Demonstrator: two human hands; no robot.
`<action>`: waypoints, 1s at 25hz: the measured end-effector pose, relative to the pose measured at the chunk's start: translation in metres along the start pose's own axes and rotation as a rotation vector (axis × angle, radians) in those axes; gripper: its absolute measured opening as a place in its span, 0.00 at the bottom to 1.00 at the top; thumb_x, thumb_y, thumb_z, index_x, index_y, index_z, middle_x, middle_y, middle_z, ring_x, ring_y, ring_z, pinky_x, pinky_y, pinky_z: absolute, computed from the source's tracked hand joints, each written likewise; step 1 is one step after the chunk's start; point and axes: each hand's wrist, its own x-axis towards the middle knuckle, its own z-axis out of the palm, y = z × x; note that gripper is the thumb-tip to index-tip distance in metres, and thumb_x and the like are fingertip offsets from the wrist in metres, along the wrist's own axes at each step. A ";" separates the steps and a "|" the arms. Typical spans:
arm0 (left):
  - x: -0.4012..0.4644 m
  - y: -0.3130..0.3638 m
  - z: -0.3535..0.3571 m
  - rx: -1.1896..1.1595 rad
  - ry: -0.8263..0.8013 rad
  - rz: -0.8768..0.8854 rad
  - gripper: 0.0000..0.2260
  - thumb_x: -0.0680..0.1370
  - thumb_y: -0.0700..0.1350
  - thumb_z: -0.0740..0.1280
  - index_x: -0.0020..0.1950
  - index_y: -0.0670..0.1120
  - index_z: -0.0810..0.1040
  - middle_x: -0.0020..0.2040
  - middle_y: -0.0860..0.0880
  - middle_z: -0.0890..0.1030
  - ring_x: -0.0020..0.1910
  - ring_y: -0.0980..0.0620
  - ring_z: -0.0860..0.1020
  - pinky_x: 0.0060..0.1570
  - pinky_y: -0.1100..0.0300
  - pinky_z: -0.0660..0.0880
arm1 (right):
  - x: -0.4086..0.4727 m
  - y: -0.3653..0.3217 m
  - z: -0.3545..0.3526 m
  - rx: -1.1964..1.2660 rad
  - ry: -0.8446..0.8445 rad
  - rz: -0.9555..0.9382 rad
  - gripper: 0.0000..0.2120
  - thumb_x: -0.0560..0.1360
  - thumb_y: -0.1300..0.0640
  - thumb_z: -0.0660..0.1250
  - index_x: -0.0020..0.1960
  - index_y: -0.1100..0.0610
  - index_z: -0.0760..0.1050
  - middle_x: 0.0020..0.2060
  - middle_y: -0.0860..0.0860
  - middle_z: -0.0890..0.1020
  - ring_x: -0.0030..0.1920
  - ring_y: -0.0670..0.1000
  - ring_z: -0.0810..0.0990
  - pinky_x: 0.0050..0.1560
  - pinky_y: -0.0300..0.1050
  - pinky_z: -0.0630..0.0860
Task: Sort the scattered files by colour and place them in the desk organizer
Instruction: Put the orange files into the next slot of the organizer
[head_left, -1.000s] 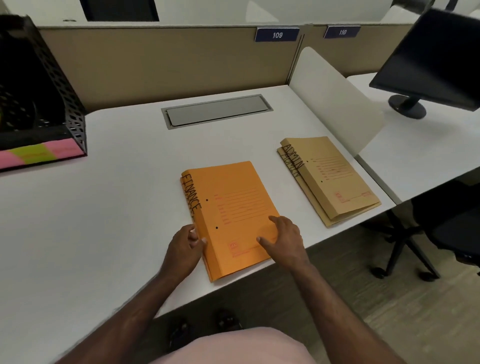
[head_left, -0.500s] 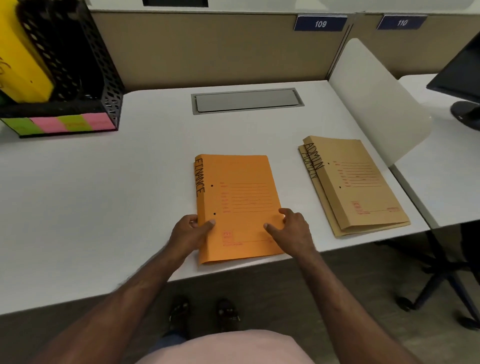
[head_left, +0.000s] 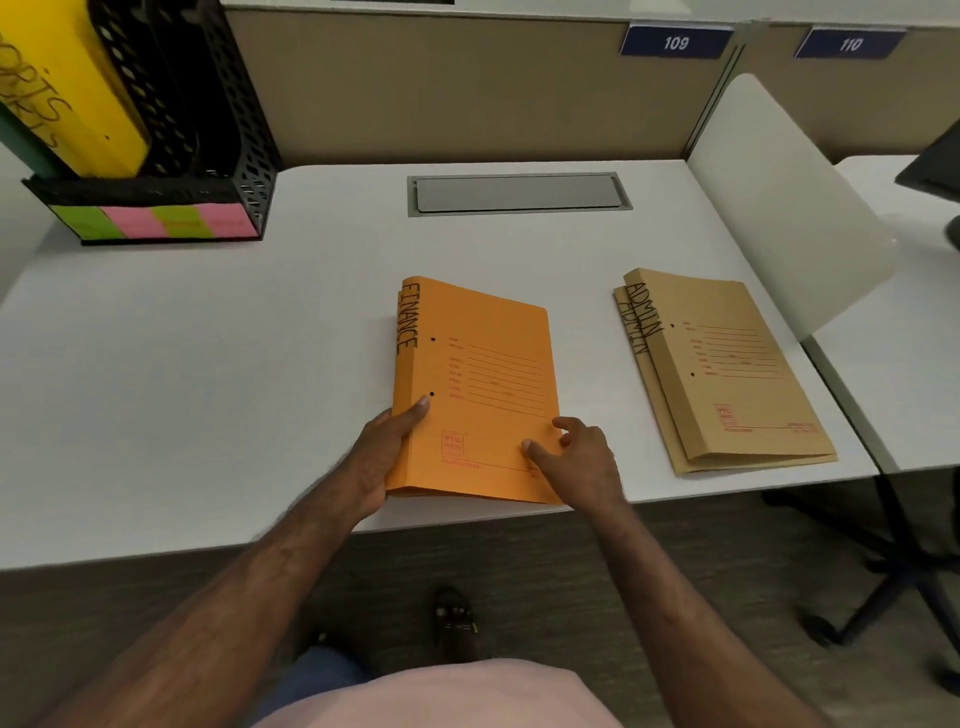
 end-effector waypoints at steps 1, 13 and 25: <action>-0.001 0.002 -0.003 -0.023 -0.021 0.011 0.25 0.79 0.60 0.72 0.74 0.54 0.74 0.60 0.43 0.87 0.60 0.37 0.85 0.59 0.31 0.80 | -0.002 -0.001 0.002 0.033 -0.011 0.005 0.37 0.75 0.34 0.74 0.78 0.48 0.70 0.70 0.54 0.76 0.66 0.56 0.79 0.65 0.58 0.80; -0.030 0.015 -0.097 -0.078 -0.075 0.154 0.30 0.72 0.54 0.77 0.73 0.56 0.73 0.63 0.45 0.85 0.58 0.38 0.86 0.53 0.35 0.83 | -0.032 -0.072 0.051 0.232 -0.167 0.033 0.35 0.76 0.35 0.73 0.77 0.48 0.69 0.73 0.55 0.76 0.68 0.58 0.79 0.63 0.58 0.80; -0.080 0.042 -0.220 -0.269 -0.146 0.250 0.30 0.74 0.54 0.76 0.75 0.57 0.73 0.67 0.44 0.83 0.62 0.38 0.84 0.52 0.39 0.83 | -0.066 -0.192 0.126 0.573 0.041 -0.042 0.39 0.71 0.25 0.71 0.76 0.40 0.66 0.64 0.45 0.77 0.55 0.51 0.80 0.48 0.53 0.79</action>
